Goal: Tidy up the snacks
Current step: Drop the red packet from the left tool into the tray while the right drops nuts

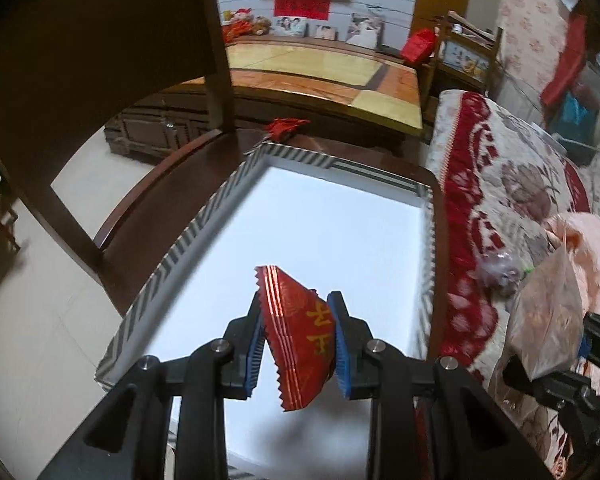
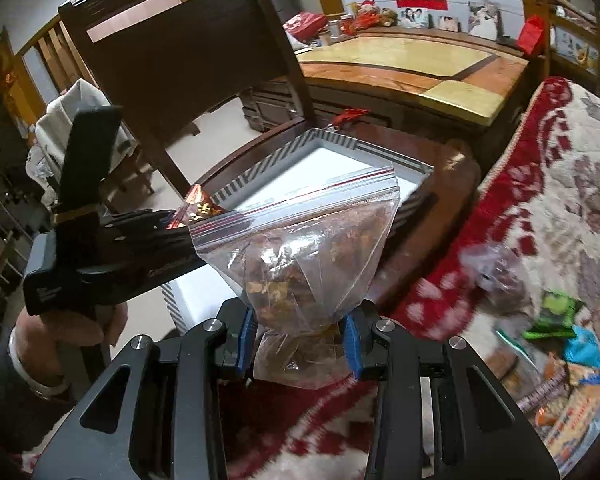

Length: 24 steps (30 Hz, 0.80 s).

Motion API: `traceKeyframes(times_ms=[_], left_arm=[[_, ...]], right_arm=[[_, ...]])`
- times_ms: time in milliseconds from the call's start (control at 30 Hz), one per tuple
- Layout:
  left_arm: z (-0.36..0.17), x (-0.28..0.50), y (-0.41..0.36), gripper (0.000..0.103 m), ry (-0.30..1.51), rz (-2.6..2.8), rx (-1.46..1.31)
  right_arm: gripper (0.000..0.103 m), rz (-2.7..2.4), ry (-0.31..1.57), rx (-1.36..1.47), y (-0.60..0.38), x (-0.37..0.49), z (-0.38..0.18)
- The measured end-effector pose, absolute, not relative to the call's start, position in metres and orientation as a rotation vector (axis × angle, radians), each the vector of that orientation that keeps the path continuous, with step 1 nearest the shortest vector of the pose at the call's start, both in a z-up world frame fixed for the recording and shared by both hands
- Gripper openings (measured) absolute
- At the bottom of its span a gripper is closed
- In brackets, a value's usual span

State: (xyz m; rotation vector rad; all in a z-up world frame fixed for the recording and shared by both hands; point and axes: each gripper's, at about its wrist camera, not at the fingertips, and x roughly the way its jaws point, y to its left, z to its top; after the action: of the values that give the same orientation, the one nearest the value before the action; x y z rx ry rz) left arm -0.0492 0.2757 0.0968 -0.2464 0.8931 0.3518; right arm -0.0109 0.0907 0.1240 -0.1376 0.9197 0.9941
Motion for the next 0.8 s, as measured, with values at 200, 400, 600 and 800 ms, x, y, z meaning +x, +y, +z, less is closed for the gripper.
traceKeyframes(times_ms=[200,400,600,800], left_arm=[[0.086,-0.041,0.293,0.032,0.918,0.374,-0.273],[0.071,-0.030,0.306,0.032,0.958,0.389,-0.289],[0.057,-0.023,0.317,0.032,0.987,0.414,-0.315],[0.046,-0.022,0.325,0.032,1.014,0.447,-0.324]], right_arm=[[0.035,1.029,0.949,-0.116,0.118,-0.002,0.118],[0.035,1.048,1.002,-0.083,0.141,0.013,0.104],[0.035,1.046,1.044,-0.071,0.162,0.027,0.087],[0.035,1.037,1.092,-0.085,0.178,0.038,0.073]])
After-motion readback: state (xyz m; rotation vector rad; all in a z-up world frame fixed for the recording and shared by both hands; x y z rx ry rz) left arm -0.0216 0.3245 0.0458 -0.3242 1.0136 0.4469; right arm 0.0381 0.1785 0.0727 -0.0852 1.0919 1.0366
